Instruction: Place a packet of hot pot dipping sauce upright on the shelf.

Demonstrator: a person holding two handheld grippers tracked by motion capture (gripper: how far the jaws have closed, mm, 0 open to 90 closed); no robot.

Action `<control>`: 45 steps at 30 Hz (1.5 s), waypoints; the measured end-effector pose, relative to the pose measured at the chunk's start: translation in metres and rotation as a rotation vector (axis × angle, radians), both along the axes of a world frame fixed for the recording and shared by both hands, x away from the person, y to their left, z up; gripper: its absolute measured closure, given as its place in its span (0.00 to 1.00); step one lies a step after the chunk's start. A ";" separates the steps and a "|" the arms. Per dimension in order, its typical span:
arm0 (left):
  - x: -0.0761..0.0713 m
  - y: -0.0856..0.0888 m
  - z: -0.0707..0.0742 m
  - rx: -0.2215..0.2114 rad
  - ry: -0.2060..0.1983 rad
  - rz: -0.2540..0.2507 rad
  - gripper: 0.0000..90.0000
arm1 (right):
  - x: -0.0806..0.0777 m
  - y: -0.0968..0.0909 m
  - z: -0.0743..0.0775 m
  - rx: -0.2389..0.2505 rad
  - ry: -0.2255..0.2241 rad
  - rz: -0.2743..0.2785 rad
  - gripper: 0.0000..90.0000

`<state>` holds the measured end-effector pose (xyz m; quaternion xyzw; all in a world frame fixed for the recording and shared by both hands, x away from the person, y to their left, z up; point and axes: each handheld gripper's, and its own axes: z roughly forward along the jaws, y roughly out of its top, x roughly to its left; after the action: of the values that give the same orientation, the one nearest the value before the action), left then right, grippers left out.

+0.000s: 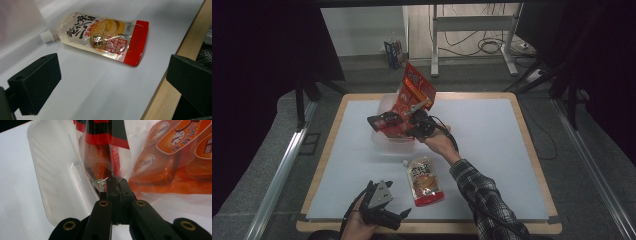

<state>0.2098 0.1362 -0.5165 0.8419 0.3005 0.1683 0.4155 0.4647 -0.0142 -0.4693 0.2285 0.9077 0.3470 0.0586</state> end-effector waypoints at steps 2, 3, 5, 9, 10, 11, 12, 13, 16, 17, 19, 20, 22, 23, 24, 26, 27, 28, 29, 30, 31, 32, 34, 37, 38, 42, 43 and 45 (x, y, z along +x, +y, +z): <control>0.000 0.000 0.000 -0.002 0.000 0.003 0.00 | 0.001 0.000 -0.002 0.004 0.012 -0.002 0.98; 0.000 0.000 0.000 -0.003 0.000 0.005 0.00 | 0.002 0.001 -0.003 -0.012 0.013 0.001 0.98; 0.000 0.001 0.000 -0.003 0.000 0.005 0.00 | 0.000 0.004 -0.008 -0.052 0.009 0.008 0.98; 0.000 0.001 0.000 0.000 -0.001 0.006 0.00 | 0.000 0.002 -0.007 -0.033 -0.006 0.007 0.91; 0.000 0.001 0.000 0.000 -0.001 0.006 0.00 | 0.000 0.001 -0.005 -0.028 -0.008 0.002 0.87; 0.000 0.001 0.000 0.001 -0.001 0.006 0.00 | 0.000 -0.001 -0.004 -0.024 -0.012 -0.001 0.85; 0.000 0.001 0.000 0.002 -0.001 0.006 0.00 | 0.000 -0.002 -0.002 -0.016 -0.007 -0.006 0.82; 0.000 0.001 0.000 0.002 0.000 0.006 0.00 | 0.000 -0.004 0.000 -0.007 -0.004 -0.008 0.77; 0.000 0.000 0.000 0.005 -0.001 0.008 0.00 | -0.003 -0.008 0.004 0.002 -0.019 -0.009 0.66; 0.000 0.000 0.000 0.006 -0.001 0.006 0.00 | -0.004 -0.008 0.005 0.005 -0.024 -0.008 0.63; 0.000 0.000 -0.001 0.009 -0.001 0.006 0.00 | -0.005 -0.011 0.007 0.010 -0.027 -0.009 0.59; 0.000 0.000 -0.001 0.010 0.000 0.006 0.00 | -0.006 -0.011 0.007 0.011 -0.030 -0.011 0.57; 0.001 0.000 -0.001 0.011 0.001 0.007 0.00 | -0.007 -0.013 0.008 0.014 -0.032 -0.012 0.53; 0.001 0.000 -0.001 0.012 0.003 0.008 0.00 | -0.008 -0.015 0.009 0.014 -0.033 -0.012 0.51; 0.001 0.000 -0.001 0.012 0.004 0.008 0.00 | -0.008 -0.016 0.009 0.016 -0.033 -0.014 0.48; 0.001 0.000 -0.002 0.014 0.008 0.008 0.00 | -0.010 -0.019 0.009 0.023 -0.034 -0.014 0.41; 0.001 0.000 -0.002 0.015 0.009 0.007 0.00 | -0.011 -0.020 0.009 0.024 -0.036 -0.013 0.38; 0.002 0.000 -0.002 0.016 0.010 0.007 0.00 | -0.012 -0.021 0.009 0.027 -0.037 -0.015 0.36; 0.002 0.000 -0.002 0.018 0.010 0.007 0.00 | -0.014 -0.023 0.009 0.029 -0.042 -0.012 0.34; 0.002 0.000 -0.002 0.018 0.011 0.007 0.00 | -0.015 -0.024 0.008 0.028 -0.046 -0.012 0.31; 0.002 0.000 -0.002 0.020 0.011 0.009 0.00 | -0.017 -0.025 0.008 0.028 -0.050 -0.010 0.28; 0.002 -0.001 -0.003 0.020 0.012 0.009 0.00 | -0.019 -0.027 0.008 0.028 -0.055 -0.006 0.25; 0.002 -0.001 -0.003 0.022 0.012 0.009 0.00 | -0.022 -0.030 0.007 0.030 -0.060 0.001 0.20; 0.002 -0.001 -0.003 0.024 0.014 0.009 0.00 | -0.028 -0.035 0.005 0.039 -0.062 0.017 0.15; 0.002 -0.001 -0.003 0.024 0.015 0.010 0.00 | -0.030 -0.037 0.005 0.040 -0.065 0.020 0.13; 0.002 -0.001 -0.003 0.024 0.015 0.011 0.00 | -0.038 -0.044 0.004 0.051 -0.080 0.025 0.10; 0.002 -0.001 -0.003 0.024 0.016 0.012 0.00 | -0.040 -0.046 0.004 0.051 -0.084 0.027 0.09; 0.002 -0.001 -0.003 0.023 0.017 0.012 0.00 | -0.044 -0.051 0.003 0.061 -0.096 0.029 0.07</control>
<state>0.2122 0.1354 -0.5198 0.8462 0.3070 0.1669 0.4023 0.4204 -0.0649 -0.4660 0.2003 0.8961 0.3856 0.0900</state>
